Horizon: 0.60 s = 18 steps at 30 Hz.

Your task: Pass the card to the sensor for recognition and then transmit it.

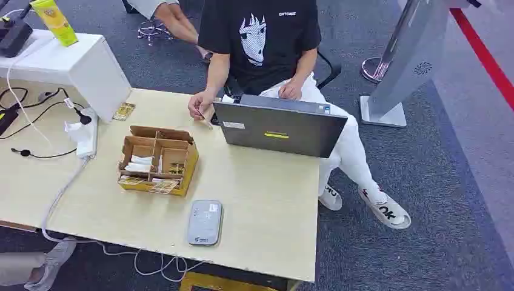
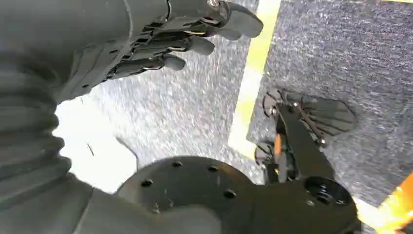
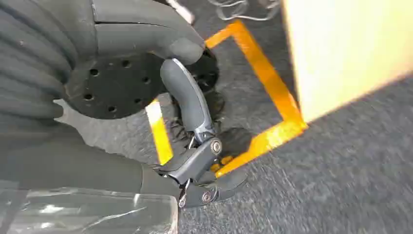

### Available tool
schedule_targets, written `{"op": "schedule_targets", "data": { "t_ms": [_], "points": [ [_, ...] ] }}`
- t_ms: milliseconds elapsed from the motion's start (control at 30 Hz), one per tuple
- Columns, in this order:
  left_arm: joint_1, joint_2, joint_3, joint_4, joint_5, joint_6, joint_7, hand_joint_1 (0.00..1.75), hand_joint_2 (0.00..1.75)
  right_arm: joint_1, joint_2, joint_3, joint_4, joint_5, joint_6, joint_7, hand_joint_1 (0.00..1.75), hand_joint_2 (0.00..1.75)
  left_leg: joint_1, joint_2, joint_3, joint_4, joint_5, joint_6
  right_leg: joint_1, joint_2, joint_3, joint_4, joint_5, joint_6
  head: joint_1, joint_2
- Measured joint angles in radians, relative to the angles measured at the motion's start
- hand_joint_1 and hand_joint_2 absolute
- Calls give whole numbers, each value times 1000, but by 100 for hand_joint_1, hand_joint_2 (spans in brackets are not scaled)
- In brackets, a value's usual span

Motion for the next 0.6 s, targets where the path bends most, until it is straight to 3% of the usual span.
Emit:
{"op": "schedule_targets", "data": {
  "t_ms": [300, 333, 433, 467, 500, 533, 567, 600],
  "points": [
    [34, 25, -187, -28, 0, 0, 0, 175, 175, 12, -63, 264, 90, 0, 0, 0, 175, 175, 0, 0, 0, 0, 0, 0, 0, 0, 0, 0, 0, 0, 0, 0],
    [38, 29, -209, -33, 0, 0, 0, 175, 0, 13, -71, 295, 101, 0, 0, 0, 175, 175, 0, 0, 0, 0, 0, 0, 0, 0, 0, 0, 0, 0, 0, 0],
    [50, 38, -275, -43, 0, 0, 0, 175, 0, 17, -92, 384, 132, 0, 0, 0, 175, 175, 0, 0, 0, 0, 0, 0, 0, 0, 0, 0, 0, 0, 0, 0],
    [54, 40, -297, -48, 0, 0, 0, 175, 0, 19, -100, 418, 143, 0, 0, 0, 175, 0, 0, 0, 0, 0, 0, 0, 0, 0, 0, 0, 0, 0, 0, 0],
    [58, 43, -318, -52, 0, 0, 0, 175, 175, 20, -107, 448, 153, 0, 0, 0, 175, 0, 0, 0, 0, 0, 0, 0, 0, 0, 0, 0, 0, 0, 0, 0],
    [63, 47, -343, -56, 0, 0, 0, 175, 175, 22, -115, 481, 164, 0, 0, 0, 175, 175, 0, 0, 0, 0, 0, 0, 0, 0, 0, 0, 0, 0, 0, 0],
    [66, 48, -363, -59, 0, 0, 0, 93, 175, 23, -122, 509, 174, 0, 0, 0, 175, 175, 0, 0, 0, 0, 0, 0, 0, 0, 0, 0, 0, 0, 0, 0],
    [70, 52, -386, -62, 0, 0, 0, 0, 175, 24, -130, 541, 185, 0, 0, 0, 113, 175, 0, 0, 0, 0, 0, 0, 0, 0, 0, 0, 0, 0, 0, 0]
  ]
}}
